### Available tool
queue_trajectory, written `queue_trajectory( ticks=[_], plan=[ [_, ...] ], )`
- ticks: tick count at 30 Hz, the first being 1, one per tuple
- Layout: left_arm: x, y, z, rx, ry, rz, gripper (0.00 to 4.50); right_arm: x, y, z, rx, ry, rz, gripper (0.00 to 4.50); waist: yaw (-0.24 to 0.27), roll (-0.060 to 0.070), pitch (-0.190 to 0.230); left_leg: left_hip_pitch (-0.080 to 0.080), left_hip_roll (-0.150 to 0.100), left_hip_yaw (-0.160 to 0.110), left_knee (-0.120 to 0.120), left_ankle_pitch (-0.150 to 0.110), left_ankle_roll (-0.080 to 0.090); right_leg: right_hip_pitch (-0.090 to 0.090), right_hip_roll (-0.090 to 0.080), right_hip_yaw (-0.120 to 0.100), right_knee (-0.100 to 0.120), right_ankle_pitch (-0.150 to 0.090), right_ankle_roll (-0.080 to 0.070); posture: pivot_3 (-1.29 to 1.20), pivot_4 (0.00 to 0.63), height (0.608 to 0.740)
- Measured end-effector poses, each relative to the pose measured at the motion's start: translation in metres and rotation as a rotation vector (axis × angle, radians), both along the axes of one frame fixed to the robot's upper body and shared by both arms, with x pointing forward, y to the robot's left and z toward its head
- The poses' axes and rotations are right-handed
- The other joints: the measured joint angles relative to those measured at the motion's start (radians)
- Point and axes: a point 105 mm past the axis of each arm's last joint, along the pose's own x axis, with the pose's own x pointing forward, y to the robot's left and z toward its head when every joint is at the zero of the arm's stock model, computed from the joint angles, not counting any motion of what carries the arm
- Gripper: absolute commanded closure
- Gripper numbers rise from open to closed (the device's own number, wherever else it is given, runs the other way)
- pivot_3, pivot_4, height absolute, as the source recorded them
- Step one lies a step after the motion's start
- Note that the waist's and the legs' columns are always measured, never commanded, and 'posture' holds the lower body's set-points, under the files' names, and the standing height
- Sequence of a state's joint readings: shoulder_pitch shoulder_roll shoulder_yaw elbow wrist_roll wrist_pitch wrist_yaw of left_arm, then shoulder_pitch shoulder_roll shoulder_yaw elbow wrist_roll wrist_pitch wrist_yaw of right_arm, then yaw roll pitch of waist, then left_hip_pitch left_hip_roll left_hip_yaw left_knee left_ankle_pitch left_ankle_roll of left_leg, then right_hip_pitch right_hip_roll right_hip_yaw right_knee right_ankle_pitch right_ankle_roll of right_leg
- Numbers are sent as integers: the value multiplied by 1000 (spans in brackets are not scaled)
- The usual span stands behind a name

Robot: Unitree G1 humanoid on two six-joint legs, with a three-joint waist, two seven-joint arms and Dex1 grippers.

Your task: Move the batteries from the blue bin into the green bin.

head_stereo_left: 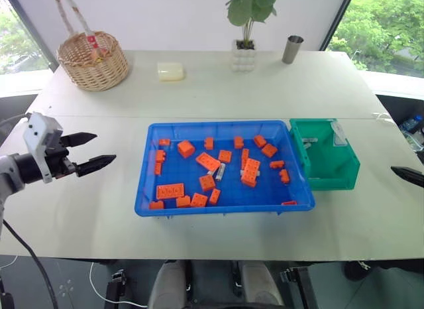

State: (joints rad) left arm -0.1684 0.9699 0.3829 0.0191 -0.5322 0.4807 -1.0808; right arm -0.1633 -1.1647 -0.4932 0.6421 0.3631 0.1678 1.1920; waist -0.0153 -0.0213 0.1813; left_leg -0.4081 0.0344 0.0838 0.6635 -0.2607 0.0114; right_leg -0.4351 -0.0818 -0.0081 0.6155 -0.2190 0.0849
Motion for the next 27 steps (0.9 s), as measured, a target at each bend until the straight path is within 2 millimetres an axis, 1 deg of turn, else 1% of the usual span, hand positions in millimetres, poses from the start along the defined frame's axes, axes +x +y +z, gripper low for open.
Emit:
queue_trajectory(
  ticks=[8,15,18,21,22,24,26,27],
  plan=[
    [-3,1,4,9,-20,9,0,3,-4,-1,-2,-5,-10,39,0,0,0,0,0,0,0,0,0,0,0,0,0,0,0,0,150,736],
    [-4,0,4,3,-8,-4,0,7,-5,-4,23,-7,-23,39,-2,0,0,0,0,1,0,0,0,0,0,0,0,0,0,0,150,736],
    [-4,-3,7,8,-22,-13,0,13,-5,2,19,-32,-29,39,-2,0,0,0,0,1,0,0,0,0,0,0,0,0,0,0,150,736],
    [-5,-12,12,9,-48,-45,0,18,-1,10,9,-48,-2,39,-2,1,0,0,0,1,0,0,0,0,0,0,0,0,0,0,150,736],
    [-7,-17,12,6,-47,-60,0,18,3,13,6,-39,21,39,-1,1,0,0,0,1,0,0,0,0,0,0,0,0,0,0,150,736],
    [-13,-31,8,5,-23,-121,0,26,22,25,1,-44,106,39,-5,2,1,0,0,1,0,0,0,0,0,1,1,0,0,0,150,736],
    [-20,-51,7,4,-2,-212,0,37,50,44,-7,-74,211,39,-7,3,1,1,0,1,1,0,0,-1,0,1,2,0,0,0,150,736],
    [-23,-58,8,1,-1,-241,0,42,64,53,-7,-93,257,39,-7,3,1,1,0,1,1,0,0,-1,1,1,3,0,0,0,150,736]
  ],
)
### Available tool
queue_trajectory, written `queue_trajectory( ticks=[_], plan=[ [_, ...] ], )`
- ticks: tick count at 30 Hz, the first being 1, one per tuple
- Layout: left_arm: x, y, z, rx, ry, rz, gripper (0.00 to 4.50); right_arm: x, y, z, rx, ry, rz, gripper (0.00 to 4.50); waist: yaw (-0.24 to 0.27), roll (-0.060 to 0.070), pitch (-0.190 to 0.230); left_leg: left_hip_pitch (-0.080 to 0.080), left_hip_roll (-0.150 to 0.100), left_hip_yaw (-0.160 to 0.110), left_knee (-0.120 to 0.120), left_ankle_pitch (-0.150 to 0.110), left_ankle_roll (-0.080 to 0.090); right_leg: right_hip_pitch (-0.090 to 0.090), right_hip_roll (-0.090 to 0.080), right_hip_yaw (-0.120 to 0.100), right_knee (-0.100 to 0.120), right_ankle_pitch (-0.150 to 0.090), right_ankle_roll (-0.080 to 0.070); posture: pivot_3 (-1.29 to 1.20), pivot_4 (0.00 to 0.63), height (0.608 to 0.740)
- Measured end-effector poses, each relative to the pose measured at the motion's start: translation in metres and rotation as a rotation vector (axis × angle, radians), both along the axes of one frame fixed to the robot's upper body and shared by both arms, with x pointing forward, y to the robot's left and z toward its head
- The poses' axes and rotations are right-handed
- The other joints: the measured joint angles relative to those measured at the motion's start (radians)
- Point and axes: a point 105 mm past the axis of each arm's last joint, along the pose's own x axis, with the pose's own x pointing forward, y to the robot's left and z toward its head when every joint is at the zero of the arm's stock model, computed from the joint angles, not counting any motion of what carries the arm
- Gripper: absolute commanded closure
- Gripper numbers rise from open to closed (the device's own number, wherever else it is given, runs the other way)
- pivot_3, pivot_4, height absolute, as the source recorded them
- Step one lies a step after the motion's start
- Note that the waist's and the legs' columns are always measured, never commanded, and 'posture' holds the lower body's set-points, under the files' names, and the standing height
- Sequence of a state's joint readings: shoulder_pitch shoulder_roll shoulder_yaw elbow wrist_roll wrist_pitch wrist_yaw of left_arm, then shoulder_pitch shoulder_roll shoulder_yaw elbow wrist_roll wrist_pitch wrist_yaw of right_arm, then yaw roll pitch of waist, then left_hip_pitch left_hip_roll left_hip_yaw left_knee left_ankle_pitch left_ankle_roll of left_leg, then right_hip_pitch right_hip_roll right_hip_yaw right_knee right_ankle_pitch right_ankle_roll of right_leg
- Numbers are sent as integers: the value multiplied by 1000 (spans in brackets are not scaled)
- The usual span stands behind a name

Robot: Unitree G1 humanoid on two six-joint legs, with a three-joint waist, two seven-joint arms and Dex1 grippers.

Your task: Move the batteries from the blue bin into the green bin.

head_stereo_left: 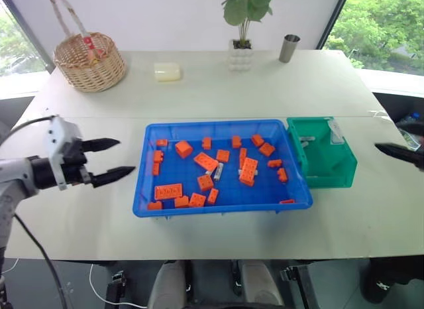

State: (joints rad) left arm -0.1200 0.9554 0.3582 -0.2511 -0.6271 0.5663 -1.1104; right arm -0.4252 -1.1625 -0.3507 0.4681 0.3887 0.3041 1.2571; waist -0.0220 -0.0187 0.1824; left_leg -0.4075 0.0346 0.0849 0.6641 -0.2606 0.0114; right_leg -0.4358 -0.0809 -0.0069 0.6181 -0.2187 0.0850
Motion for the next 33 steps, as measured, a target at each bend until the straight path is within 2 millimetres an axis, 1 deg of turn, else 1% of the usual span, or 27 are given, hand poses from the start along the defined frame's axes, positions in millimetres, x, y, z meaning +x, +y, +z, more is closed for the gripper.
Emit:
queue_trajectory(
  ticks=[1,2,3,4,5,7,8,10,12,14,17,20,22,25,29,33],
  plan=[
    [-3,-8,3,-6,2,-37,0,7,26,12,-7,-29,76,39,-1,0,0,0,0,0,0,0,0,0,1,0,1,0,0,0,150,736],
    [-4,-15,5,-8,-2,-68,0,12,46,18,-12,-49,138,39,0,0,0,0,0,-1,0,0,0,0,2,0,1,0,0,0,150,736],
    [-6,-22,7,-9,-3,-100,0,18,71,22,-16,-63,200,39,1,0,0,0,0,-1,0,0,0,0,2,0,1,0,0,0,150,736],
    [-8,-26,9,-11,-9,-122,0,23,92,23,-13,-64,245,39,2,0,0,0,0,-2,0,0,0,0,3,0,1,0,0,0,150,736],
    [-8,-31,12,-9,-17,-144,0,29,117,18,-2,-46,289,39,4,0,0,0,0,-2,0,0,0,-1,2,-1,1,0,0,0,150,736],
    [-8,-37,13,-3,-21,-166,0,37,151,7,15,0,330,39,7,0,0,-2,-1,-1,0,0,0,-2,2,0,1,0,-1,0,150,736],
    [-7,-39,14,-1,-22,-178,0,42,176,-1,16,33,355,39,8,0,0,-3,-1,-1,0,0,0,-4,1,0,2,0,-1,0,150,736],
    [-7,-43,13,4,-18,-193,0,44,208,-17,-1,83,390,39,12,0,0,-6,-2,-1,1,0,0,-5,0,0,2,0,0,0,150,736],
    [-7,-45,11,7,-8,-203,0,44,236,-29,-3,129,413,39,12,0,0,-10,-2,-2,2,0,0,-8,0,-1,2,0,0,0,150,736],
    [-7,-46,10,9,-5,-207,0,43,254,-38,-10,171,425,39,12,0,0,-12,-2,-2,3,0,0,-9,0,-1,2,1,1,0,150,736],
    [-5,-50,7,26,-6,-223,0,41,292,-58,-33,224,440,39,8,-1,0,-12,-3,-2,3,0,0,-9,0,-1,2,1,1,0,150,736],
    [-5,-53,5,31,-3,-229,0,36,313,-78,-75,274,465,39,10,-1,0,-12,-3,-1,4,1,0,-8,1,-3,4,1,1,0,150,736],
    [-4,-54,4,29,1,-235,0,37,319,-85,-91,289,462,39,9,-1,0,-12,-3,-1,4,1,0,-8,1,-3,4,1,1,0,150,736],
    [-4,-56,6,24,-9,-240,0,44,322,-88,-116,292,435,39,8,-1,-1,-12,-3,-1,4,1,0,-9,1,-3,4,2,2,0,150,736],
    [-3,-57,7,21,-12,-244,0,48,324,-96,-155,300,421,39,7,-1,-1,-11,-3,-2,4,1,0,-9,1,-3,7,2,3,0,150,736],
    [-4,-59,6,14,-10,-249,0,53,321,-102,-183,297,406,39,5,-1,-1,-10,-3,-2,4,1,0,-9,1,-3,9,2,3,0,150,736]
  ],
)
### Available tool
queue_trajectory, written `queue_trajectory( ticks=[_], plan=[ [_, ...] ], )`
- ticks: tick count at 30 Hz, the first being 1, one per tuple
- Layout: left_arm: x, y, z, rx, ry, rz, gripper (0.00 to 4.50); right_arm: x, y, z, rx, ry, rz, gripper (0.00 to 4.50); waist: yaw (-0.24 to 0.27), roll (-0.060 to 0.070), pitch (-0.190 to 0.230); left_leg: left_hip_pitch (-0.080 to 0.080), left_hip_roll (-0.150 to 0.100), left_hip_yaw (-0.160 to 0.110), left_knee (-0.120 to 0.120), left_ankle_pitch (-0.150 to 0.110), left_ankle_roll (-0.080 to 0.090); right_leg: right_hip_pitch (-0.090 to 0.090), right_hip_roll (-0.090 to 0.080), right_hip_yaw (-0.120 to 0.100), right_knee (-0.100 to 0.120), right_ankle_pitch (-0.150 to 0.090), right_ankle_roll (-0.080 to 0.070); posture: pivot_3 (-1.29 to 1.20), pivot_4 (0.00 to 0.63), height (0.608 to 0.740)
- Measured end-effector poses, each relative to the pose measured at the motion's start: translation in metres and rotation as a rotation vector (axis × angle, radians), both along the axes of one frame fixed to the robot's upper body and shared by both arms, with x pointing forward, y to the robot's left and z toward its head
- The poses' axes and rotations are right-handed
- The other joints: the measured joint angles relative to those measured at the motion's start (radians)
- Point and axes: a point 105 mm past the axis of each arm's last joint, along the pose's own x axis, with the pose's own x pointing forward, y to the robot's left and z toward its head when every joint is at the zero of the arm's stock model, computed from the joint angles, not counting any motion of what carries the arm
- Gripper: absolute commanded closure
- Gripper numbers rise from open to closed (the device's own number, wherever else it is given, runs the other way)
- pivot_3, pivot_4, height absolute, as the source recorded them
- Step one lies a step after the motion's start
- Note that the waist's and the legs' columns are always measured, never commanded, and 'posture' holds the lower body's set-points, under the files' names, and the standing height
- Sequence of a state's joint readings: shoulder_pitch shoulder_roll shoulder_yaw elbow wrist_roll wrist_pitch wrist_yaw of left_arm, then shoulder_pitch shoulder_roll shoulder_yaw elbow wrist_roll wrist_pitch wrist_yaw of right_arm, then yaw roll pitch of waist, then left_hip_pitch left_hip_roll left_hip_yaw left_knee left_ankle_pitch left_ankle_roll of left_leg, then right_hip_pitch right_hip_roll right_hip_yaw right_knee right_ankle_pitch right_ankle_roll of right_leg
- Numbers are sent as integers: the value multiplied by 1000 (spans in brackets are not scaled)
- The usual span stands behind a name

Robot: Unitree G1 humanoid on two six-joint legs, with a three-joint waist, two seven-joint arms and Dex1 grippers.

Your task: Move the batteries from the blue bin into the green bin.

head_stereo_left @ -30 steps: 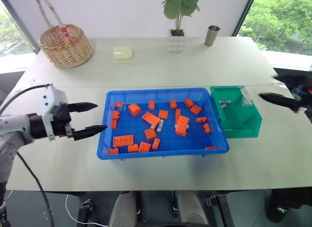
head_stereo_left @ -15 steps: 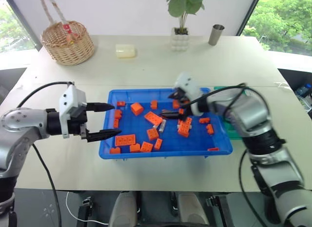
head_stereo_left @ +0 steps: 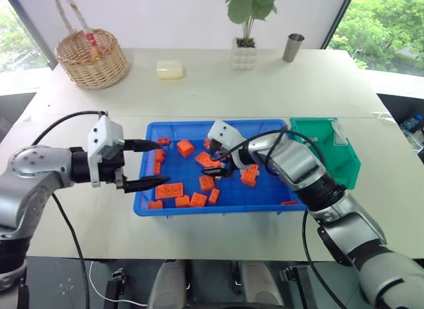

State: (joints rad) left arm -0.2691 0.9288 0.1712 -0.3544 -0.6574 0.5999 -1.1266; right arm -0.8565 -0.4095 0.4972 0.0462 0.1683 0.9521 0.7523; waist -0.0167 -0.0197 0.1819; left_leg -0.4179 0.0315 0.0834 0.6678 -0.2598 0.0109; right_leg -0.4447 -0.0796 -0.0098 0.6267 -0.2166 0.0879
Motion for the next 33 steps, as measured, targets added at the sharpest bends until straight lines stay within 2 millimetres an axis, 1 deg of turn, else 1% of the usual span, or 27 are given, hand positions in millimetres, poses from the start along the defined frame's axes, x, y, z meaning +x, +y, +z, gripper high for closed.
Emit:
queue_trajectory(
  ticks=[1,3,4,7,8,11,15,18,20,21,23,25,27,30,31,33],
  plan=[
    [0,0,0,-2,0,-1,0,1,-1,0,-4,-2,-2,274,0,0,0,0,0,0,0,0,0,0,0,0,0,0,0,0,150,736],
    [0,-1,0,-7,0,-2,0,2,-1,-2,-6,-1,-3,889,0,0,0,0,0,0,0,0,0,0,0,0,1,0,0,0,150,736],
    [0,-1,0,-7,0,-3,0,2,-1,-2,-7,-2,0,1349,0,0,0,0,0,0,0,0,0,0,0,0,1,0,0,0,150,736],
    [1,-2,1,-8,-7,-8,0,0,6,-2,8,-2,21,2991,-1,0,0,0,0,0,0,0,0,0,0,0,1,0,0,0,150,736],
    [1,-3,2,-6,-9,-8,0,-1,10,-1,16,1,29,3300,-2,0,0,1,0,0,0,0,0,0,0,0,1,0,0,0,150,736],
    [1,-5,-1,-1,-5,-17,0,-5,26,6,48,-5,65,3300,-3,0,0,1,0,0,0,0,0,0,1,0,2,0,0,0,150,736],
    [2,-8,-4,-8,2,-26,0,-12,55,20,115,-4,137,3300,-3,0,0,1,0,0,0,0,0,0,1,0,2,0,1,0,150,736],
    [4,-9,0,-12,-17,-33,0,-21,73,17,144,28,198,3300,-3,0,0,1,0,0,0,0,0,0,1,0,2,0,1,0,150,736],
    [5,-9,1,-14,-18,-31,0,-24,78,11,135,45,224,2273,0,0,0,1,0,-1,0,0,0,0,0,0,2,0,1,0,150,736],
    [5,-8,1,-15,-17,-29,0,-24,77,9,127,46,227,1949,1,0,0,1,0,-1,0,0,0,0,0,0,2,0,0,0,150,736],
    [5,-9,0,-17,-17,-29,0,-22,75,7,111,39,232,984,0,0,0,1,0,0,0,0,0,0,0,0,2,0,0,0,150,736],
    [5,-9,0,-21,-16,-31,0,-19,70,10,92,13,246,984,0,0,0,1,0,-1,0,0,0,0,0,0,2,0,0,0,150,736],
    [5,-10,0,-20,-16,-33,0,-12,59,20,57,-43,272,984,0,0,0,1,0,-1,0,0,0,0,0,0,2,0,0,0,150,736],
    [5,-11,-2,-14,-14,-38,0,2,28,33,-53,-135,317,984,0,0,0,1,0,-1,0,0,0,0,0,-1,2,0,0,0,150,736],
    [5,-12,-3,-12,-12,-42,0,6,17,34,-96,-151,333,984,-1,0,0,1,0,-1,0,0,0,0,0,-1,2,0,0,0,150,736],
    [5,-13,-4,-13,-17,-47,0,9,3,28,-160,-153,364,984,-1,0,0,2,0,-1,0,0,0,0,1,-1,2,0,0,0,150,736]
  ],
)
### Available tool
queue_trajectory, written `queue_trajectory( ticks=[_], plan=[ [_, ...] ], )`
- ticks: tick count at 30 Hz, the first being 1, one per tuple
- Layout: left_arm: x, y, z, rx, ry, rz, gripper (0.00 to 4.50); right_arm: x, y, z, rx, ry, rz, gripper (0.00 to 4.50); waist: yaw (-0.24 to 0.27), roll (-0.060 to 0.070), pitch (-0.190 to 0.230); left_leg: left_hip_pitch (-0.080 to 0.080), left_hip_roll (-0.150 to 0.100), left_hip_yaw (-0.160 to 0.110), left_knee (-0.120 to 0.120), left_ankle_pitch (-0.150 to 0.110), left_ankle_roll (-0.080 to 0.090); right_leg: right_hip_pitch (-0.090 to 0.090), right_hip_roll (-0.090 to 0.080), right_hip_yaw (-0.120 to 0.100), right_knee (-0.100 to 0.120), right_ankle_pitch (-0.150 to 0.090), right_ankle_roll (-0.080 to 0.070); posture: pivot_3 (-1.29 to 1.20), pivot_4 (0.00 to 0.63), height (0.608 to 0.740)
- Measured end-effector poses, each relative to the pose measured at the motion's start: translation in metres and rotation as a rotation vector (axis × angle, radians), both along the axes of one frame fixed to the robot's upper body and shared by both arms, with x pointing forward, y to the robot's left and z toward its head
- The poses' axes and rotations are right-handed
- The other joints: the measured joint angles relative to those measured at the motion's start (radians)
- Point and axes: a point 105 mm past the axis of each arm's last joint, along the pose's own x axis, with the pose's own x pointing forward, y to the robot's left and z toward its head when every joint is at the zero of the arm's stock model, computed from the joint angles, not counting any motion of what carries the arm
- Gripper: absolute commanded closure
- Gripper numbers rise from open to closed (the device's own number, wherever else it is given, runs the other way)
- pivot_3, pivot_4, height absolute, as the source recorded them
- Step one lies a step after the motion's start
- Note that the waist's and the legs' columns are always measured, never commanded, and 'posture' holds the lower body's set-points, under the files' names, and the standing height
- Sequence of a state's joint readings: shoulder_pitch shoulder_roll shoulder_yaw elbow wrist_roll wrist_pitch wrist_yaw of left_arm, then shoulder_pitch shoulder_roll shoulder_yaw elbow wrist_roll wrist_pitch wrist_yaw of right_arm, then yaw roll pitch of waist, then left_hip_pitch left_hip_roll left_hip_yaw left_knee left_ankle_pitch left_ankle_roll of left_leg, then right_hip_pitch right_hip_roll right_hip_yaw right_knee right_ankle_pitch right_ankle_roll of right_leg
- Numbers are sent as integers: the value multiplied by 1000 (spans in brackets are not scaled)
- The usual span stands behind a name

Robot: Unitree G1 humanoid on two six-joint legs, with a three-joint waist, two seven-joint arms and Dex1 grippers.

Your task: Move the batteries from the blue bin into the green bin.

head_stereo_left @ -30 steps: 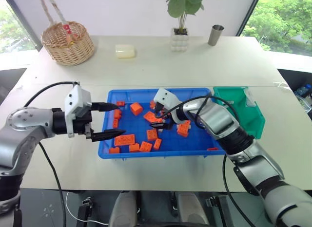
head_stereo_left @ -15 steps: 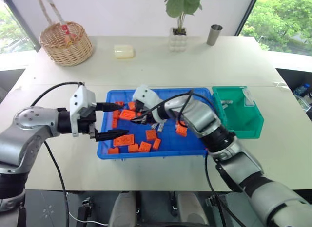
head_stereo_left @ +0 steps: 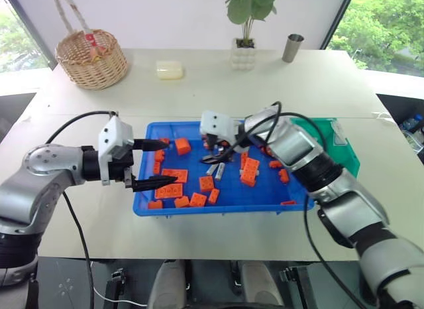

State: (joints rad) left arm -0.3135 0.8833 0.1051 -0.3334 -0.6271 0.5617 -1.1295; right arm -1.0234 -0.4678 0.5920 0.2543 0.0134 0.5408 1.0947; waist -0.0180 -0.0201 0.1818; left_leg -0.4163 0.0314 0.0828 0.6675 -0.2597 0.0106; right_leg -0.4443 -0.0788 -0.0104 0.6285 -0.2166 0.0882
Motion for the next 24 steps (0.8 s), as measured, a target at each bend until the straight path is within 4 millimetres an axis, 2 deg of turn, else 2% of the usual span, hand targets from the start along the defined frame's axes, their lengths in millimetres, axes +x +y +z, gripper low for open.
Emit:
queue_trajectory(
  ticks=[5,17,20,22,24],
  plan=[
    [1,-1,0,1,-6,-3,0,-2,-6,-14,-79,-3,88,984,-8,0,0,0,1,0,0,0,0,-1,2,0,1,0,0,0,150,736],
    [3,-1,2,-2,-17,16,0,0,3,-28,-167,-171,265,984,0,0,0,1,0,0,0,0,-1,1,1,0,1,0,0,0,150,736],
    [3,-2,3,-2,-19,16,0,-2,9,-31,-151,-155,277,1873,-3,0,0,3,1,0,0,0,-1,1,1,0,1,0,0,0,150,736],
    [3,-2,3,-2,-20,16,0,-3,11,-35,-138,-128,276,3006,-2,0,0,3,1,0,0,1,-1,1,1,0,2,0,0,0,150,736],
    [3,-2,3,-2,-19,16,0,-4,12,-37,-133,-111,273,3948,-1,0,0,3,1,0,0,1,-1,1,1,0,2,0,0,0,150,736]
  ],
)
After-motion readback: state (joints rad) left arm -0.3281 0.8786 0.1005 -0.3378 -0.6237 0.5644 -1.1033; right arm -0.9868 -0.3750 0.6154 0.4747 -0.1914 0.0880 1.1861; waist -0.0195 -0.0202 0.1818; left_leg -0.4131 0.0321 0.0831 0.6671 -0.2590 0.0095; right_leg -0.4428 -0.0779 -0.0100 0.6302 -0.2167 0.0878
